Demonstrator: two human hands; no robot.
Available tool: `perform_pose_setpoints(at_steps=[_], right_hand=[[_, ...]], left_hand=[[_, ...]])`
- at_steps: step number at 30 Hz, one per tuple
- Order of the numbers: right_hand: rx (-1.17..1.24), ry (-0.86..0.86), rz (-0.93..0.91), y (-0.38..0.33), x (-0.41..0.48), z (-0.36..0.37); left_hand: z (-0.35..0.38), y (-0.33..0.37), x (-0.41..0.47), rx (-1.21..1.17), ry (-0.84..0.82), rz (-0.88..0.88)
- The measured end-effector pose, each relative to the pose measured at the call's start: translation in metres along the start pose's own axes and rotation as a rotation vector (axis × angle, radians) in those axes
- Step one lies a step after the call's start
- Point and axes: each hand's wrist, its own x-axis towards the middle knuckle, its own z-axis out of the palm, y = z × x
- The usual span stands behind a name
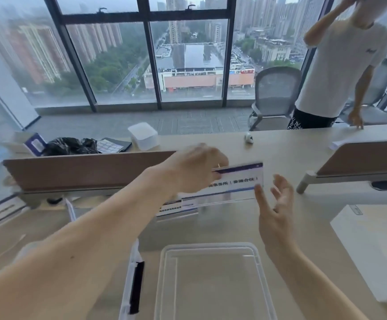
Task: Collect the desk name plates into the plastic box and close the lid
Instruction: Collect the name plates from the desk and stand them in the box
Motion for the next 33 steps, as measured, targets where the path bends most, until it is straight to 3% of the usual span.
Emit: perform_pose_setpoints(at_steps=[4,9,20,26,33], right_hand=[[0.433,-0.233,0.353,-0.020,-0.038,0.075],[0.602,-0.369,0.483,-0.044,-0.095,0.186],[0.374,-0.507,0.812,-0.003,-0.218,0.373],[0.299,-0.602,0.850,0.037,-0.247,0.401],[0.174,-0.625,0.884,0.093,-0.259,0.399]], left_hand=[[-0.048,-0.035,-0.045,-0.123,0.082,-0.121],[-0.063,-0.101,-0.124,-0.260,0.115,-0.360],[-0.038,-0.211,-0.271,-0.227,0.072,-0.832],[-0.006,-0.239,-0.306,-0.300,0.008,-0.931],[0.087,-0.266,-0.319,-0.341,-0.027,-0.991]])
